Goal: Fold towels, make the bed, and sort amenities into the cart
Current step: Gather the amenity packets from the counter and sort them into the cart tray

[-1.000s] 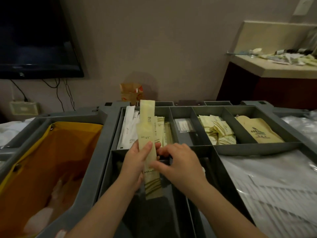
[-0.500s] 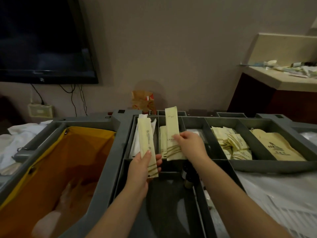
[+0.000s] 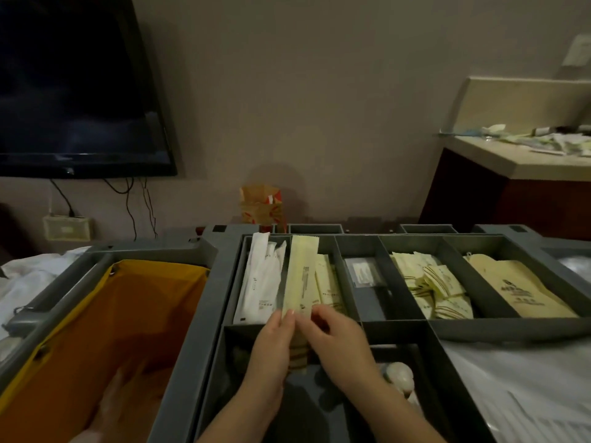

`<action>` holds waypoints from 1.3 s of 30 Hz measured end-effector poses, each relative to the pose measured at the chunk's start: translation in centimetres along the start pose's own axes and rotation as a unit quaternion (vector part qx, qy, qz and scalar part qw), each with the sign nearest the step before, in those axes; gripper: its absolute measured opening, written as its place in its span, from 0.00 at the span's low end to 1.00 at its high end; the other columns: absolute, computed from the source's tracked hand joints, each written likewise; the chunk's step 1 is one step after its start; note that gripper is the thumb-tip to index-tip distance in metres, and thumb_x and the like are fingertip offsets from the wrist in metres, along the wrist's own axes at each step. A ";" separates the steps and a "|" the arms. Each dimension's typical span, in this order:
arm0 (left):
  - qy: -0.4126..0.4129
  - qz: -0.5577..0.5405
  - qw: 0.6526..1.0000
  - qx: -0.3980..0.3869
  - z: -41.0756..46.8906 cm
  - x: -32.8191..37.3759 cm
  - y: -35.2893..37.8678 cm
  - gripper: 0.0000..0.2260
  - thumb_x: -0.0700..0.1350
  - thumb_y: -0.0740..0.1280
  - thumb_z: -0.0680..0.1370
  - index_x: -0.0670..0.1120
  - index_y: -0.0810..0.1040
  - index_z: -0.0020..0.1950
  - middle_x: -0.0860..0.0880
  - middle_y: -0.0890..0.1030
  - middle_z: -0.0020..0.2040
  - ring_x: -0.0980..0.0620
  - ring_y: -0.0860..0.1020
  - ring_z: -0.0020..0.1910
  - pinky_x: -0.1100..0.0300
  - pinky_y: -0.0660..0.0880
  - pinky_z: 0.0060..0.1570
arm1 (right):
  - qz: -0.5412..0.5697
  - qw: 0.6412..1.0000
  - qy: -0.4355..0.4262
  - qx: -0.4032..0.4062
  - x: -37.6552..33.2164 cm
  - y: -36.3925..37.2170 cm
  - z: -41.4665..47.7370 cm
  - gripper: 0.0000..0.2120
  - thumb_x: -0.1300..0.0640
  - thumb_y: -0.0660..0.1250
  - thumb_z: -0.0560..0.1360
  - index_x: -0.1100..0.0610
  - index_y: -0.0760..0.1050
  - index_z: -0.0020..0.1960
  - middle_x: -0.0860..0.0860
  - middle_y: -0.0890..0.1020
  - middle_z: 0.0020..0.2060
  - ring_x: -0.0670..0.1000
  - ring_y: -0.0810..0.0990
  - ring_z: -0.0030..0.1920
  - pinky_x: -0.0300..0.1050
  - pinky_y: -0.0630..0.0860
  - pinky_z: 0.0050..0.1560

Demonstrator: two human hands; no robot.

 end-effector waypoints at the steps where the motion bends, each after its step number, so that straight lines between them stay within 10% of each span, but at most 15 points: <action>1: -0.004 0.006 1.000 -0.003 0.0 0.0 0.2 0.08 0.49 0.56 0.82 0.54 0.75 0.52 0.49 0.80 0.51 0.50 0.78 0.51 0.53 0.77 0.49 | 0.007 1.000 0.005 0.007 0.2 0.0 -0.1 0.04 0.48 0.64 0.78 0.45 0.74 0.45 0.40 0.78 0.45 0.36 0.77 0.46 0.28 0.74 0.36; 6: 0.000 0.050 0.998 -0.024 0.1 -0.1 0.6 0.07 0.49 0.57 0.82 0.54 0.75 0.51 0.49 0.79 0.53 0.49 0.79 0.53 0.47 0.76 0.57 | 0.047 0.997 0.028 0.052 1.2 -0.6 0.3 0.02 0.51 0.65 0.77 0.49 0.75 0.46 0.42 0.79 0.49 0.40 0.78 0.50 0.32 0.77 0.38; 12: 0.007 0.013 0.998 0.062 1.2 0.1 -1.4 0.08 0.45 0.59 0.81 0.45 0.77 0.50 0.45 0.80 0.45 0.48 0.79 0.45 0.57 0.75 0.41 | 0.066 0.992 0.074 0.073 0.0 -3.9 3.9 0.03 0.53 0.64 0.78 0.50 0.75 0.49 0.46 0.81 0.46 0.42 0.81 0.43 0.34 0.76 0.32; 20: 0.016 0.002 0.996 0.084 1.3 0.7 -2.3 0.07 0.43 0.59 0.81 0.45 0.77 0.49 0.45 0.77 0.38 0.49 0.76 0.39 0.57 0.74 0.41 | -0.088 0.987 0.131 0.020 1.1 -4.7 10.8 0.12 0.54 0.62 0.80 0.57 0.76 0.60 0.52 0.81 0.46 0.49 0.81 0.47 0.47 0.79 0.52; 26: 0.028 -0.003 0.996 0.089 0.9 1.0 -2.6 0.07 0.43 0.59 0.81 0.45 0.77 0.50 0.45 0.78 0.40 0.49 0.76 0.40 0.58 0.74 0.41 | -0.150 0.984 0.061 0.081 0.7 -3.7 9.9 0.19 0.54 0.61 0.80 0.53 0.67 0.70 0.50 0.77 0.54 0.43 0.76 0.40 0.37 0.70 0.33; 39: 0.051 0.034 0.996 0.060 0.4 1.3 -1.5 0.07 0.43 0.59 0.81 0.47 0.76 0.49 0.44 0.79 0.42 0.48 0.77 0.42 0.57 0.73 0.39 | -0.199 0.961 -0.075 0.175 -3.7 -9.1 0.4 0.11 0.52 0.60 0.80 0.49 0.73 0.61 0.44 0.77 0.45 0.43 0.75 0.44 0.40 0.74 0.44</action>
Point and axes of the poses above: each hand's wrist, its own z-axis towards the middle knuckle, its own y-axis out of the palm, x = y × z, the point moved 5 cm from there along z, towards the middle knuckle
